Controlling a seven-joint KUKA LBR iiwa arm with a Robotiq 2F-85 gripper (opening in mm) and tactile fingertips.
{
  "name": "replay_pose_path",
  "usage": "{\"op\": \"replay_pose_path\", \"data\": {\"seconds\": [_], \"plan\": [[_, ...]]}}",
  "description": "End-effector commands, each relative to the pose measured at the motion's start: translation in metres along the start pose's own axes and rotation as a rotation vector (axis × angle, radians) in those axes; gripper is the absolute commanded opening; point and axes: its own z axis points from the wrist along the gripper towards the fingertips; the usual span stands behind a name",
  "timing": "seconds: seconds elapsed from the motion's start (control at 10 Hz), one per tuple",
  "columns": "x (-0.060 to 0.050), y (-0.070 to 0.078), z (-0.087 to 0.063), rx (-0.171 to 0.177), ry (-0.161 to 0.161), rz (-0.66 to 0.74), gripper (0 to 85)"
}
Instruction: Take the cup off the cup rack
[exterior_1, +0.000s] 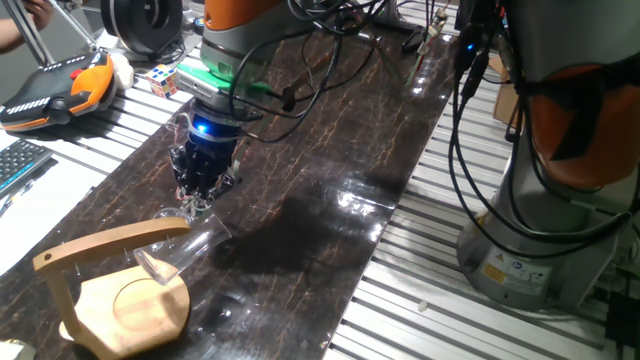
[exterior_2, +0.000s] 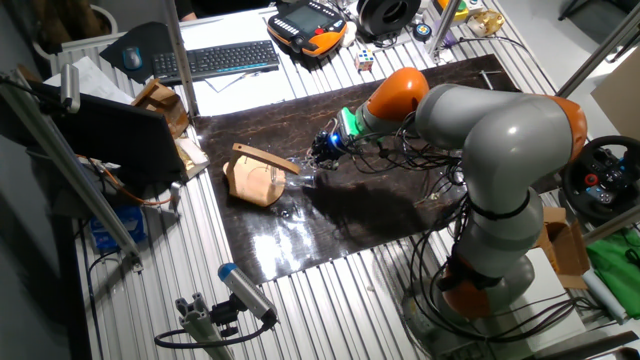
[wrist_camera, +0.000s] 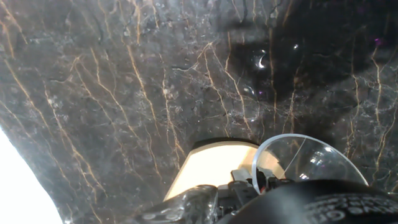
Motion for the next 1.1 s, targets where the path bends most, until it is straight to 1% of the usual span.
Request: {"op": "replay_pose_path", "data": {"seconds": [0.0,0.4,0.5,0.6,0.7,0.8,0.9,1.0], "plan": [[0.000,0.001,0.000,-0.008,-0.009,-0.006,2.0],[-0.002,0.009,-0.005,-0.035,-0.030,-0.040,2.0],[-0.003,0.011,-0.007,-0.046,-0.033,-0.044,2.0],[-0.003,0.012,-0.008,-0.065,-0.035,-0.056,2.0],[-0.003,0.012,-0.008,-0.086,-0.053,-0.067,2.0],[-0.003,0.012,-0.008,-0.098,-0.064,-0.073,2.0],[-0.003,0.012,-0.008,-0.109,-0.068,-0.077,2.0],[-0.003,0.012,-0.008,-0.108,-0.076,-0.085,2.0]]}}
